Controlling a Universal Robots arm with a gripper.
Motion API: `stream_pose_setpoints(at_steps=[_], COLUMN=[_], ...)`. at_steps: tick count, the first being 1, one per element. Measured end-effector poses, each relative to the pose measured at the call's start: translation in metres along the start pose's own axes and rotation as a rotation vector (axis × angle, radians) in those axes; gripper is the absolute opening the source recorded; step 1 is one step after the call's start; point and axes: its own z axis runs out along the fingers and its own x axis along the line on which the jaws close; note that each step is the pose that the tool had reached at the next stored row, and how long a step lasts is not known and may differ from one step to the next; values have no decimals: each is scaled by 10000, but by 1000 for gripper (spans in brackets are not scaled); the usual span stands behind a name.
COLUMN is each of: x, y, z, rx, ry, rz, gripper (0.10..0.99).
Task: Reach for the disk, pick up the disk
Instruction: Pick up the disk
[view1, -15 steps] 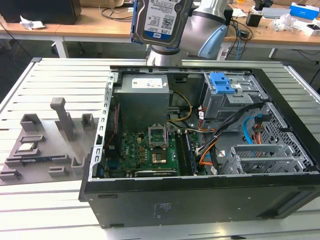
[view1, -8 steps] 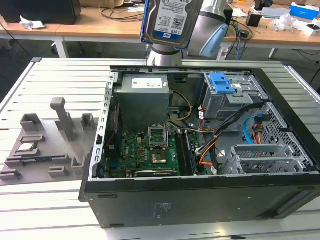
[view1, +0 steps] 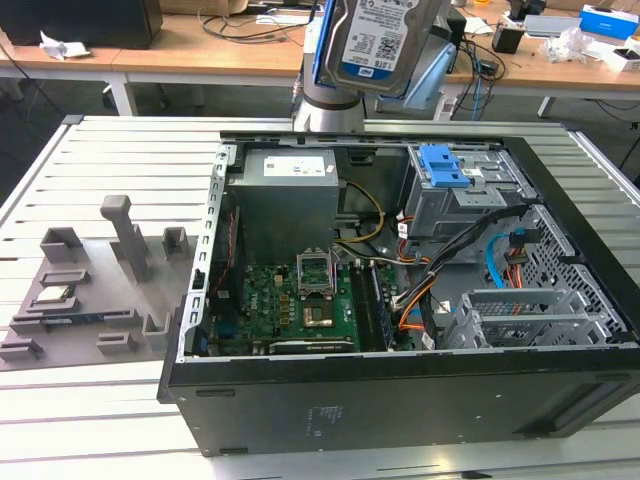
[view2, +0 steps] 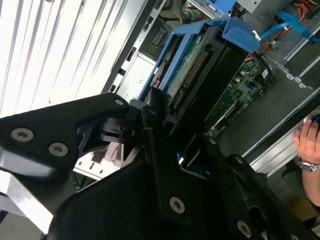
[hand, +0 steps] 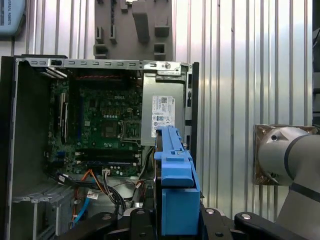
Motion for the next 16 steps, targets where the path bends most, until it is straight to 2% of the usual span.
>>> stream_pose_setpoints(at_steps=[3, 6, 7, 10, 14, 16], x=[2, 3, 3, 4, 6, 7], y=[-173, -299, -370, -487, -698, -777], z=[-8, -14, -17, -23, -32, -36], rx=[0, 0, 0, 0, 0, 0], ry=[1, 0, 0, 0, 0, 0], rz=[3, 1, 2, 1, 2, 1], gripper=[361, 361, 361, 361, 361, 361])
